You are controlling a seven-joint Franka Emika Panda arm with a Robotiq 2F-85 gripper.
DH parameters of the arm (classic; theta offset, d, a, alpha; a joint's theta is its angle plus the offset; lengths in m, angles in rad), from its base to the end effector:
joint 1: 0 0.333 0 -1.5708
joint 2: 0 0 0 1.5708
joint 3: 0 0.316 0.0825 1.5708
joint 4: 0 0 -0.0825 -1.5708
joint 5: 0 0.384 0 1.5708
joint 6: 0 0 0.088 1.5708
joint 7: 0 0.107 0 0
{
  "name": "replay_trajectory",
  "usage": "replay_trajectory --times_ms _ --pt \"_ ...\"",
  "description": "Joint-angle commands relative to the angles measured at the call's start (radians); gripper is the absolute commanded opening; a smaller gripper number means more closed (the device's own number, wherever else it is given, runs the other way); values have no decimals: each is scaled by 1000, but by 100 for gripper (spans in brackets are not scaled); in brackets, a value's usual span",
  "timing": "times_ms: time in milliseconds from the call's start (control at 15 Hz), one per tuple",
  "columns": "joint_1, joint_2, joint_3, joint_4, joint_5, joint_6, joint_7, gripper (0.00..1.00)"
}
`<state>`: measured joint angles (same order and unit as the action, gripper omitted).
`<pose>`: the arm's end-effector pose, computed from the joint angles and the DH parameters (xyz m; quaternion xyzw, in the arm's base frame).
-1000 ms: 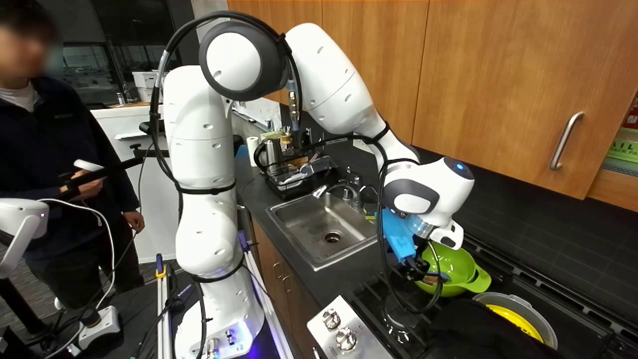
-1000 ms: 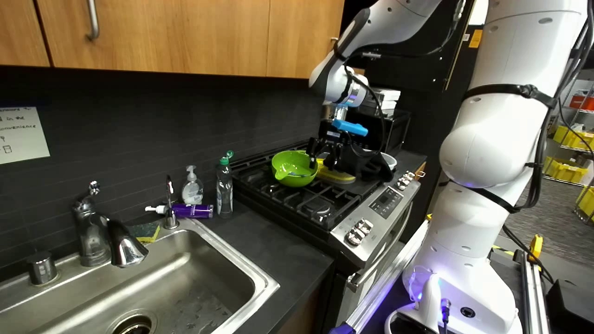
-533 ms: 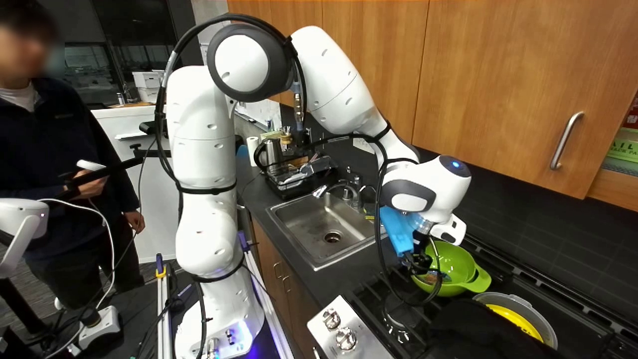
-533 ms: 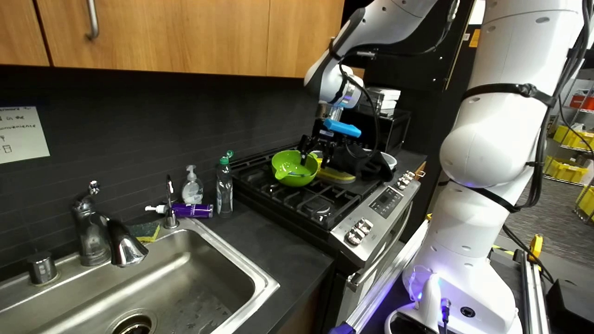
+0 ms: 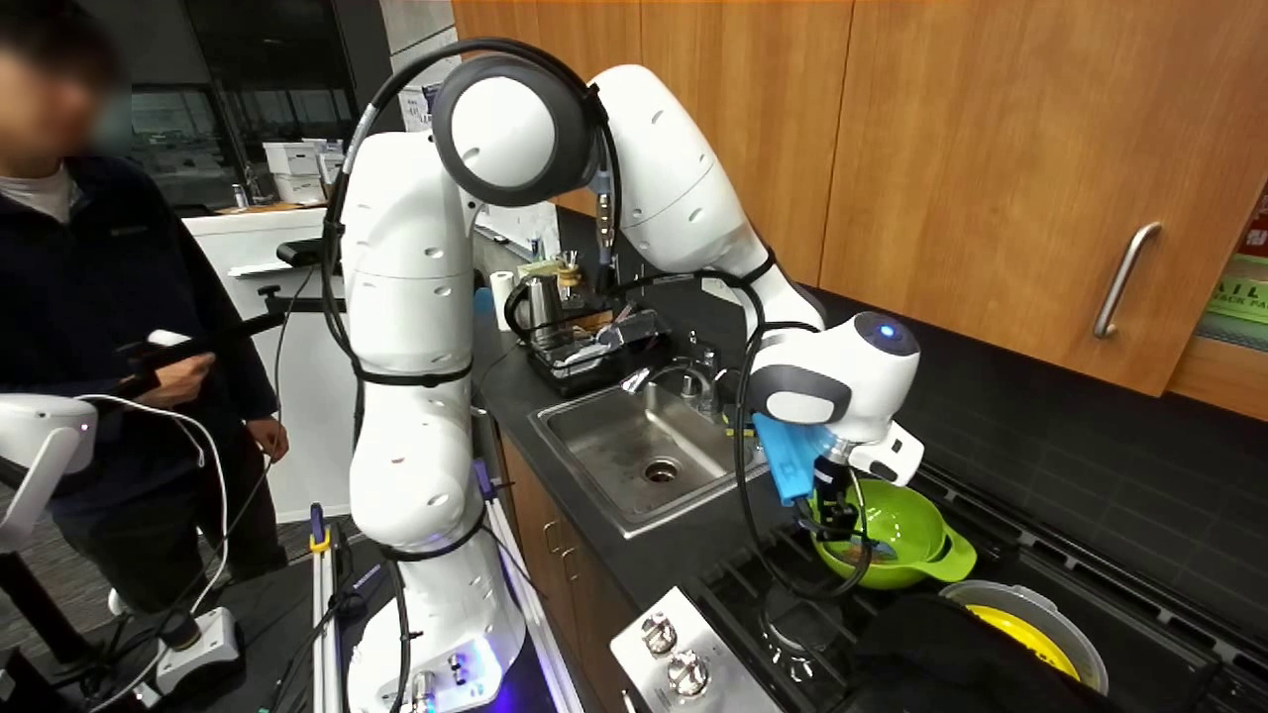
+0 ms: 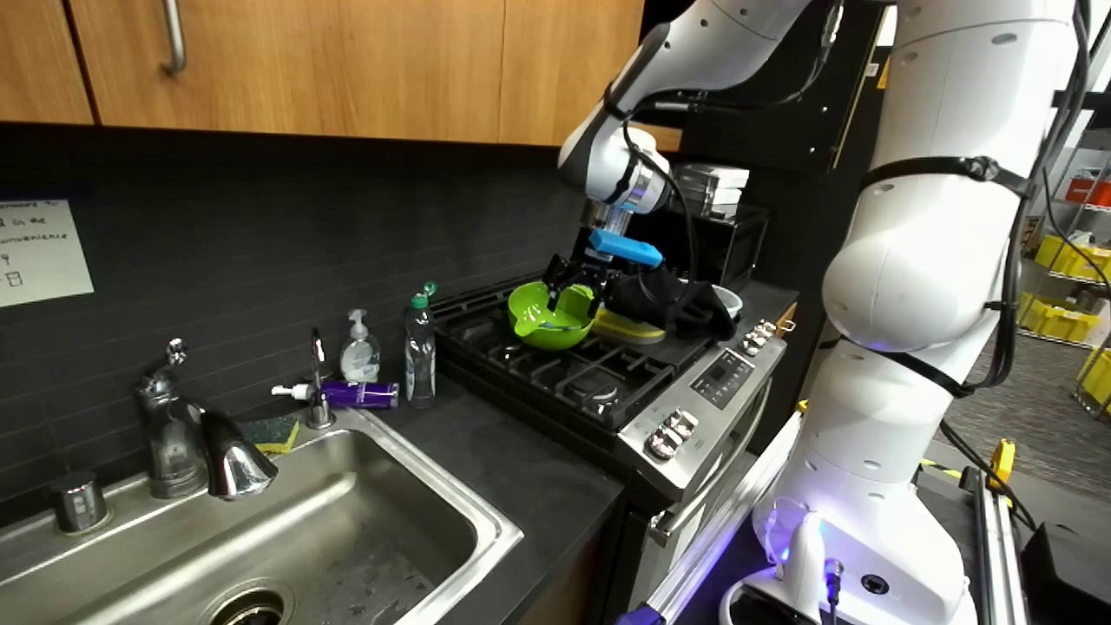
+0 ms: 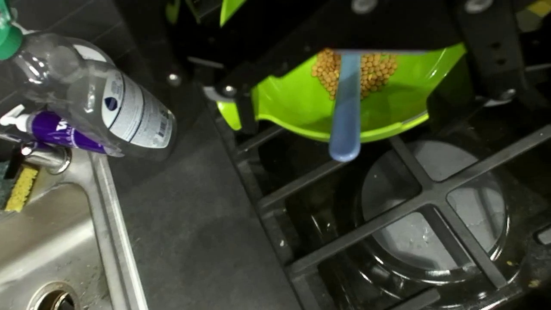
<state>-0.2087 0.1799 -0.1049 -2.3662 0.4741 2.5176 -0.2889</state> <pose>0.4795 -0.1605 0.2481 -0.9709 0.2038 -0.0261 0.1233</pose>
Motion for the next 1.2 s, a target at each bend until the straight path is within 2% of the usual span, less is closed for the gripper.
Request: replay_trajectory --times_ms 0,467,1133 --pt "-4 30 11 -6 20 105 8 100" --pt "-17 73 43 -9 12 206 20 100" --pt "-20 91 53 0 -12 237 54 100"
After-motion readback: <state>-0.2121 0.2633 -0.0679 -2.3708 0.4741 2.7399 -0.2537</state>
